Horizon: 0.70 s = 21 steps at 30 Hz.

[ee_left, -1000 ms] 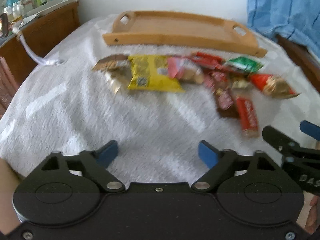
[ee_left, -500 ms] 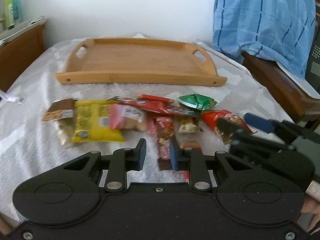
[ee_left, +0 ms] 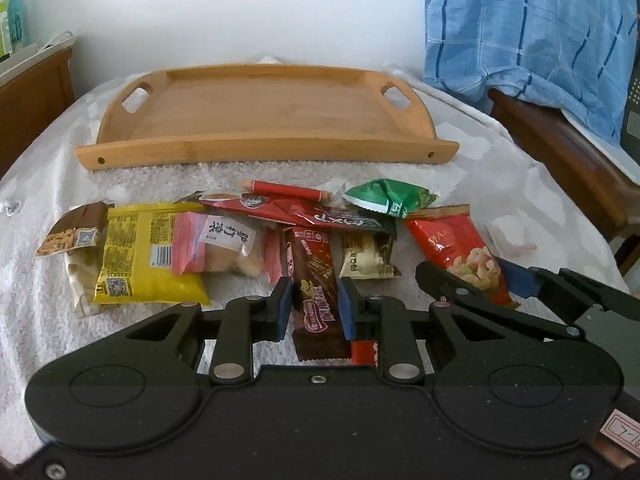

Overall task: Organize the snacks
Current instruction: 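Grasp the brown chocolate bar with the left tool while the right tool grasps the red nut bag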

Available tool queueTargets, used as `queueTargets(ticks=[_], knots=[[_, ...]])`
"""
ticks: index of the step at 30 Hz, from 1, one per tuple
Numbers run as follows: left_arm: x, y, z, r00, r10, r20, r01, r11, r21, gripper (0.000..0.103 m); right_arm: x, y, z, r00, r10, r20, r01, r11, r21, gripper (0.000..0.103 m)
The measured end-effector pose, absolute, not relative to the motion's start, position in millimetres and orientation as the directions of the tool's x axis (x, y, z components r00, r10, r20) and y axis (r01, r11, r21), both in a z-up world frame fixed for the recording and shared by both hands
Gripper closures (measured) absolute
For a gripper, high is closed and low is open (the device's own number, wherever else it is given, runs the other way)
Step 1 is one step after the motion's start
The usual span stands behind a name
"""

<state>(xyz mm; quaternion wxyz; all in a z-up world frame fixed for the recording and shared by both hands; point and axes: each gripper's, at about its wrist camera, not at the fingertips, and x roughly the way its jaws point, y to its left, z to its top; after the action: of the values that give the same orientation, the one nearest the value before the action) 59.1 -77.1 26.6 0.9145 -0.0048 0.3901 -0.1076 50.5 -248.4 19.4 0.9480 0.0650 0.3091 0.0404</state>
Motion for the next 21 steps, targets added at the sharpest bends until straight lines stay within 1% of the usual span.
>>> queueTargets(ticks=[2, 3, 5, 7, 15, 18, 21], knots=[[59.1, -76.3, 27.9, 0.674, -0.2, -0.711, 0.187, 0.978, -0.098, 0.081, 52.4, -249.4, 19.5, 0.807, 0.118, -0.578, -0.034, 0.987, 0.155, 0.047], [58.0, -76.0, 29.6, 0.68, -0.197, -0.706, 0.182, 0.978, -0.097, 0.086, 52.0, -249.2, 19.8, 0.809, 0.118, -0.576, -0.033, 0.987, 0.155, 0.05], [52.8, -77.7, 34.5, 0.704, -0.182, -0.687, 0.183, 0.98, -0.072, 0.089, 49.4, -249.1, 21.1, 0.815, 0.122, -0.566, -0.034, 0.986, 0.164, 0.051], [49.2, -79.8, 39.4, 0.716, -0.175, -0.676, 0.19, 0.98, -0.054, 0.09, 45.1, -250.0, 23.7, 0.826, 0.122, -0.551, -0.029, 0.984, 0.174, 0.052], [42.9, -76.1, 48.1, 0.72, -0.193, -0.666, 0.203, 0.977, -0.064, 0.09, 30.5, -259.5, 38.1, 0.871, 0.106, -0.479, -0.007, 0.979, 0.204, 0.055], [44.6, -76.8, 42.6, 0.702, -0.183, -0.688, 0.206, 0.977, -0.05, 0.089, 30.6, -260.5, 39.1, 0.869, 0.098, -0.486, -0.004, 0.981, 0.192, 0.055], [46.9, -78.5, 35.3, 0.686, -0.179, -0.705, 0.206, 0.977, -0.047, 0.085, 30.6, -255.9, 37.0, 0.858, 0.085, -0.507, -0.001, 0.987, 0.163, 0.054]])
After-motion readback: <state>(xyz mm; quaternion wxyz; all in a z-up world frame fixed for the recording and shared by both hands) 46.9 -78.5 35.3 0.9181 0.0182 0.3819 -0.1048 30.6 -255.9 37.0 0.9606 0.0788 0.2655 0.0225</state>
